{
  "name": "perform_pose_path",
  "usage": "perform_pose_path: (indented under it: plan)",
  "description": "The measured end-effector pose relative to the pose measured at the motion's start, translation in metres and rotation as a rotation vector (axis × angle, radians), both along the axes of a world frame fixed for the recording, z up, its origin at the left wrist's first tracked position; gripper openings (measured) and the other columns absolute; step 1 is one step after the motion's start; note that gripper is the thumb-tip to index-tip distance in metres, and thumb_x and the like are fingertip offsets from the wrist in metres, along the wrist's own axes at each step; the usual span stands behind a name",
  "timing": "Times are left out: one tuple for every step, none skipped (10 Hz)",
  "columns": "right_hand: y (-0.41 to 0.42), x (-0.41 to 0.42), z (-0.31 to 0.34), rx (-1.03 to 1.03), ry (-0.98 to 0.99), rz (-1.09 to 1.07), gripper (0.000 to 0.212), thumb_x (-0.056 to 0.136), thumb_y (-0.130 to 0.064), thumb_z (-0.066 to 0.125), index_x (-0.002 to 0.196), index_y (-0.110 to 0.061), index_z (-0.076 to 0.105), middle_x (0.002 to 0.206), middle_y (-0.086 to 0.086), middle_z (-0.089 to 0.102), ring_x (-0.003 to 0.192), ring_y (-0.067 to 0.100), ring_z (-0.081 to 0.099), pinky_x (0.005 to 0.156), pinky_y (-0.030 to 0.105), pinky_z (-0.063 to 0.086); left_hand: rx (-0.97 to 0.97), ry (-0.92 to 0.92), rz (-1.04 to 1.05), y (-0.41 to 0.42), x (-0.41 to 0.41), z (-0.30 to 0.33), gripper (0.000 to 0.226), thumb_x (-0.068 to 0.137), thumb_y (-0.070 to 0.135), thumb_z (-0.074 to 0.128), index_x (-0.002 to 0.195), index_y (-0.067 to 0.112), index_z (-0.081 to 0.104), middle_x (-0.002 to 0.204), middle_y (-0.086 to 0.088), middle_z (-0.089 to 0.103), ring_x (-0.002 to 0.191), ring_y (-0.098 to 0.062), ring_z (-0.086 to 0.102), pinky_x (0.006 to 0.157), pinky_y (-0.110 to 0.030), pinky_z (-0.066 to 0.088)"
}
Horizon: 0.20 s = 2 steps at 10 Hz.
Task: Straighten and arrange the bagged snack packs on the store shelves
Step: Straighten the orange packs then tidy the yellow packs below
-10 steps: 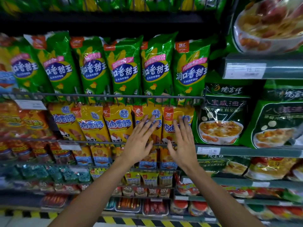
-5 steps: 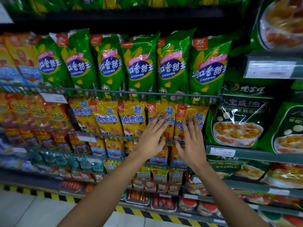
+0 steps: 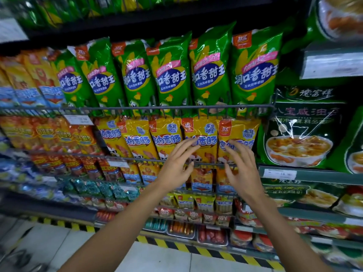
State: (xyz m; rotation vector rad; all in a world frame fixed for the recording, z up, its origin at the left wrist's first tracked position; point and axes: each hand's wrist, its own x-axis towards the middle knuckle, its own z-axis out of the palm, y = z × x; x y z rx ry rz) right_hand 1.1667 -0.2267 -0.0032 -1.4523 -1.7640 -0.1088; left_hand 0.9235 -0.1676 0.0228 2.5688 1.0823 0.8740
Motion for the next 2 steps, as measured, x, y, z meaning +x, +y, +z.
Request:
perform_pose_path:
  plan:
    - [-0.006, -0.004, -0.007, -0.078, 0.056, 0.003, 0.055, 0.095, -0.01, 0.066, 0.147, -0.018, 0.05, 0.156, -0.003, 0.039, 0.148, 0.018, 0.03, 0.122, 0.028, 0.022, -0.007, 0.036, 0.024, -0.006, -0.021, -0.005, 0.05, 0.103, 0.014, 0.058, 0.151, 0.021, 0.046, 0.161, 0.011, 0.033, 0.152, -0.006, 0.02, 0.122, -0.016, 0.01]
    - [-0.012, -0.01, -0.014, -0.071, 0.079, 0.012, 0.055, 0.096, -0.011, 0.065, 0.149, -0.018, 0.049, 0.155, -0.004, 0.04, 0.147, 0.013, 0.029, 0.122, 0.022, 0.018, -0.029, -0.007, 0.028, -0.009, -0.038, -0.021, 0.047, 0.104, 0.018, 0.057, 0.15, 0.022, 0.047, 0.157, 0.011, 0.037, 0.15, -0.007, 0.026, 0.122, -0.017, 0.014]
